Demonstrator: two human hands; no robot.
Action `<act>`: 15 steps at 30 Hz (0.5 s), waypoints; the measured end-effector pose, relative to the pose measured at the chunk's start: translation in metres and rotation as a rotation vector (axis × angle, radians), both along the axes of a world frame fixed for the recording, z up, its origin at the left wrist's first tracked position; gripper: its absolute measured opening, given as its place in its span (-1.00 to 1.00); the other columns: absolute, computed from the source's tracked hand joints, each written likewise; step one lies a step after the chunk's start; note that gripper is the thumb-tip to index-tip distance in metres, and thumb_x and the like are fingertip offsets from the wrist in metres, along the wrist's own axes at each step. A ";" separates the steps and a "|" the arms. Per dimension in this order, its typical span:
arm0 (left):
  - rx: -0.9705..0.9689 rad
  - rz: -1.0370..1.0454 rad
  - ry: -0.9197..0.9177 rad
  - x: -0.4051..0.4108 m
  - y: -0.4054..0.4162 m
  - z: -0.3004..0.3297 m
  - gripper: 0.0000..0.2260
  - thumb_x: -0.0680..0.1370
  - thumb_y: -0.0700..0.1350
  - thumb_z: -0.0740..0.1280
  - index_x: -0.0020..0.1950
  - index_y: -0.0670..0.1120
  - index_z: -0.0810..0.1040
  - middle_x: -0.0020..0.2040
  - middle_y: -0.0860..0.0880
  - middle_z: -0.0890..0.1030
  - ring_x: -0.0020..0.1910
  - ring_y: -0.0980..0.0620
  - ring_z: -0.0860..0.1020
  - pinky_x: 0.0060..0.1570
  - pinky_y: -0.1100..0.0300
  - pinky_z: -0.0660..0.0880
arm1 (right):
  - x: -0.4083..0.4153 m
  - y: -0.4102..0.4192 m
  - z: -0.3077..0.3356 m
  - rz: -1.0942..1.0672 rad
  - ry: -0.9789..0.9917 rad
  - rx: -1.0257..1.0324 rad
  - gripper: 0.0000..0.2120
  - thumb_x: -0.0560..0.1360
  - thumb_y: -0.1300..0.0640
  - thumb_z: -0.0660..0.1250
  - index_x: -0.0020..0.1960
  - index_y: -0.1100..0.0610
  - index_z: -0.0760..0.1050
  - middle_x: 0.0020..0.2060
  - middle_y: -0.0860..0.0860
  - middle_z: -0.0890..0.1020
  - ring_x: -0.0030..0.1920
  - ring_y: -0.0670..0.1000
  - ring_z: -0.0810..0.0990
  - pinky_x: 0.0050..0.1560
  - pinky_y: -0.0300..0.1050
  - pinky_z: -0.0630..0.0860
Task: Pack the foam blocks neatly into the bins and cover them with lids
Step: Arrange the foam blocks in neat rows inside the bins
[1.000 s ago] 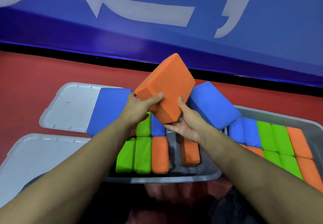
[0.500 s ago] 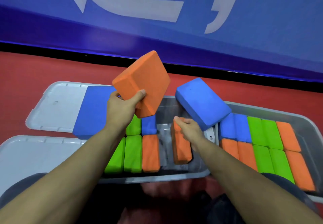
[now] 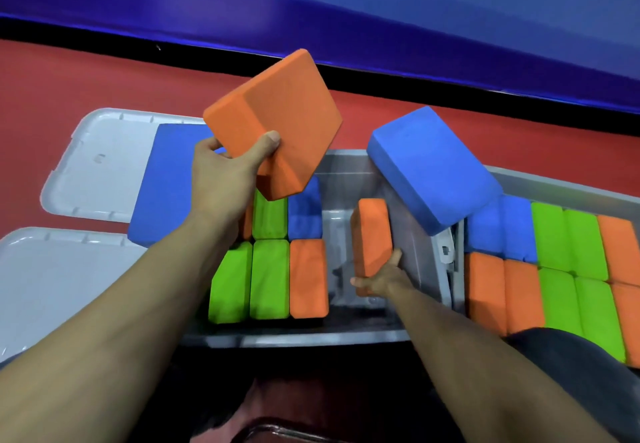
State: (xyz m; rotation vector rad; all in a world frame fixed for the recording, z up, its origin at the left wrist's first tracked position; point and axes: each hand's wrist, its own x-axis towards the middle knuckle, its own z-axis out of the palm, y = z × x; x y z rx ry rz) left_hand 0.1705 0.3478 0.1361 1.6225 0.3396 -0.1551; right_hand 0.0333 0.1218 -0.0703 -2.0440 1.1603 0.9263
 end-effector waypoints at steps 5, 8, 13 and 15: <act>0.017 0.003 0.018 0.007 -0.006 0.000 -0.34 0.30 0.14 0.63 0.27 -0.08 0.46 0.00 -0.01 0.73 -0.06 0.06 0.72 0.07 -0.08 0.64 | -0.008 0.005 -0.011 0.046 -0.062 -0.151 0.13 0.41 -0.15 0.50 0.60 0.00 -0.29 0.40 0.23 0.38 0.33 0.29 0.49 0.30 0.19 0.48; 0.018 0.006 0.027 0.009 -0.009 0.003 -0.30 0.27 0.18 0.62 0.28 -0.06 0.45 0.04 0.02 0.71 -0.03 0.07 0.71 0.09 -0.07 0.64 | -0.004 0.008 -0.004 0.035 -0.165 -0.218 -0.04 0.45 -0.16 0.45 0.58 0.01 -0.12 0.36 0.21 0.34 0.27 0.32 0.52 0.22 0.19 0.52; 0.014 0.036 0.032 0.009 -0.015 0.007 -0.34 0.30 0.16 0.62 0.27 -0.05 0.47 0.04 0.05 0.70 -0.04 0.11 0.70 0.09 -0.03 0.64 | 0.008 0.016 0.022 -0.154 -0.426 -0.287 -0.13 0.34 -0.21 0.46 0.46 0.09 0.10 0.27 0.18 0.35 0.22 0.31 0.50 0.11 0.19 0.52; 0.010 0.030 0.028 0.007 -0.014 0.010 -0.33 0.30 0.16 0.62 0.28 -0.05 0.47 0.04 0.05 0.71 -0.04 0.13 0.70 0.09 -0.02 0.64 | 0.011 0.020 0.030 -0.222 -0.507 -0.323 -0.15 0.34 -0.22 0.44 0.45 0.12 0.16 0.26 0.20 0.38 0.25 0.30 0.47 0.16 0.19 0.48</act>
